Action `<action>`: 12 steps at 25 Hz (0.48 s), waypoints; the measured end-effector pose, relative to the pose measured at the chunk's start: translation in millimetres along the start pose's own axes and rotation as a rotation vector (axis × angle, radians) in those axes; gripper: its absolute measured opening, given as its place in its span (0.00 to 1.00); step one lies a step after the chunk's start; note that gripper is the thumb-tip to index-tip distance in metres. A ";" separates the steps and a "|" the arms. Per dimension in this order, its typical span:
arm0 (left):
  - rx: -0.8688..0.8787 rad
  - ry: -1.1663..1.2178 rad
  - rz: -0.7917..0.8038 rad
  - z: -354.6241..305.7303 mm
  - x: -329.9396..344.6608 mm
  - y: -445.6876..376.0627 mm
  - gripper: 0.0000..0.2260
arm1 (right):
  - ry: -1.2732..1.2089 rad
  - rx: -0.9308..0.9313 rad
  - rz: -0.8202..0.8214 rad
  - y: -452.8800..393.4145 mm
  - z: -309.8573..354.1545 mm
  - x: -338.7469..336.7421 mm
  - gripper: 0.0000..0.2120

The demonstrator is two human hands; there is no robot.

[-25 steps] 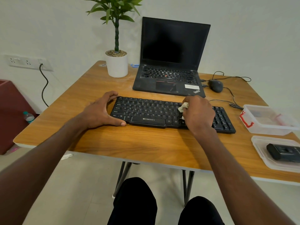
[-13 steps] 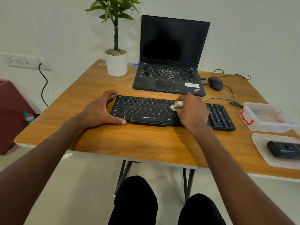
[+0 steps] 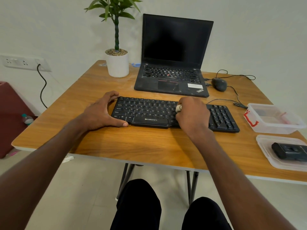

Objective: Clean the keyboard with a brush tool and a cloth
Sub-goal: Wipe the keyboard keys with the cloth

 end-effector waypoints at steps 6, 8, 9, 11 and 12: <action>-0.002 -0.019 -0.016 2.9 0.7 -0.7 0.61 | -0.131 -0.201 0.042 0.8 69.1 19.0 0.10; -0.001 -0.031 -0.022 2.0 1.2 -0.8 0.62 | -0.152 -0.279 0.079 -1.7 95.6 28.1 0.11; -0.002 -0.032 -0.027 2.1 1.3 -0.6 0.63 | -0.164 -0.309 0.093 -4.8 106.4 31.7 0.11; -0.004 -0.030 -0.039 2.0 2.0 -0.6 0.63 | -0.214 -0.345 0.101 -13.3 119.2 34.5 0.12; -0.004 -0.034 -0.043 1.8 1.9 -0.2 0.63 | -0.267 -0.367 0.107 -17.9 123.9 35.4 0.12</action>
Point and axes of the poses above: each hand's wrist, its own y-axis away from the middle knuckle, its own x-axis out of the palm, z = x × y, the point moved 1 cm from there along -y, towards the middle knuckle, and after that the axes turned 14 degrees about z, right-handed, at the moved point
